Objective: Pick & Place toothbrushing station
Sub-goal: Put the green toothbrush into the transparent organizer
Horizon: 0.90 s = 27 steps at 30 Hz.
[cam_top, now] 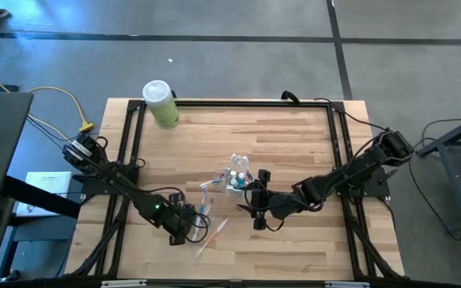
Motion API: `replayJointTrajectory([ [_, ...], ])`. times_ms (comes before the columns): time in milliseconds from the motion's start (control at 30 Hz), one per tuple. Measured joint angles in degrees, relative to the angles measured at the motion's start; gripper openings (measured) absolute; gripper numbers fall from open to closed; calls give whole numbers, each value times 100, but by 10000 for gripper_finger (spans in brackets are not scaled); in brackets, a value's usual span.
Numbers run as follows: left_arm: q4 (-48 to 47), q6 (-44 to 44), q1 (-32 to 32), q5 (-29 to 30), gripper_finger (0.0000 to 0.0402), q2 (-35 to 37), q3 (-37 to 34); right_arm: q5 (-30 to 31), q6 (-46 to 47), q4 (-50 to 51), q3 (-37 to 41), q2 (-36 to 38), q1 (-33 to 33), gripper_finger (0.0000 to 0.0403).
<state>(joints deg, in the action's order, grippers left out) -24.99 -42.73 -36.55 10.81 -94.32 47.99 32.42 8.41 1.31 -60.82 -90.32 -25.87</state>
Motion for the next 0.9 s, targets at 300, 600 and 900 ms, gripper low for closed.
replayJointTrajectory([
  [300, -23, 261, -23, -35, 6, 247, 402, -2, 253, 232, 0, -4, 0, 231],
  [600, 1068, 1008, 218, 243, 2, 882, 728, -1, 254, 233, 0, -4, 0, 231],
  [900, 1100, 1144, 388, -588, 1, 813, 724, -151, 340, 269, 0, -4, -15, 231],
])
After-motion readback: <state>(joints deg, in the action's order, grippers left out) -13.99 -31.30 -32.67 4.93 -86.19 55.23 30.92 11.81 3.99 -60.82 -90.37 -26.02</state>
